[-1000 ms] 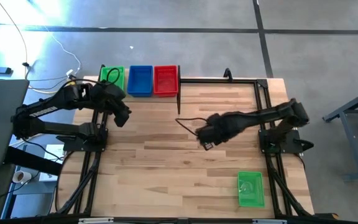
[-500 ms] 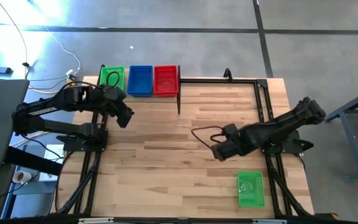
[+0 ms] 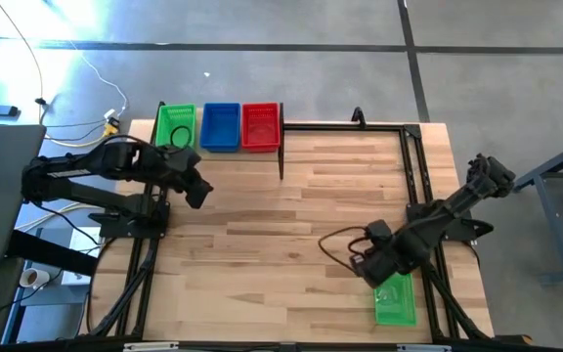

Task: Stack baskets on shelf by color
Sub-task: Stack the green bin on top of the green bin on the shelf

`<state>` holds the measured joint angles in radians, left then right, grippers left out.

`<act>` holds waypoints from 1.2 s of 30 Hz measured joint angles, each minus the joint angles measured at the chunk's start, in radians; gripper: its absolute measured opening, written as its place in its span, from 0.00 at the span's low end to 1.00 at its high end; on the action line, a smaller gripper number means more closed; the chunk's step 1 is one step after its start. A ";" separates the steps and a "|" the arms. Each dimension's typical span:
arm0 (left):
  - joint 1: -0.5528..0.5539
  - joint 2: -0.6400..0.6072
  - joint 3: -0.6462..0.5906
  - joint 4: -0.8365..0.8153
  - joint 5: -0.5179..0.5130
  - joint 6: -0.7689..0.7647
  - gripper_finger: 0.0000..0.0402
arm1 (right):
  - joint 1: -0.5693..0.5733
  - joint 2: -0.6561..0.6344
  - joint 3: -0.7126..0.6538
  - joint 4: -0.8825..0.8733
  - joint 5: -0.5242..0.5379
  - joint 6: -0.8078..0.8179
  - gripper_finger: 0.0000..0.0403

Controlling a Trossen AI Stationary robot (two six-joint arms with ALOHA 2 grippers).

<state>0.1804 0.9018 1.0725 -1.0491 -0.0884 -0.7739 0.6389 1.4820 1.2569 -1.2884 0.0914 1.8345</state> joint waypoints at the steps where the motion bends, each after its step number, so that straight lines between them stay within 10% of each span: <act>1: -0.012 0.002 0.000 0.000 -0.003 -0.011 0.25 | 0.018 0.001 -0.005 0.000 0.000 0.023 0.19; 24: -0.189 0.102 0.000 0.001 -0.017 -0.132 0.25 | 0.332 0.010 -0.115 0.059 -0.057 0.470 0.19; 36: -0.204 0.133 0.000 0.002 -0.036 -0.132 0.25 | 0.320 0.012 -0.115 0.021 0.012 -0.087 0.19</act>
<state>-0.0235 1.0344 1.0729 -1.0466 -0.1246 -0.9058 0.9587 1.4937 1.1421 -1.2678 0.1033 1.7472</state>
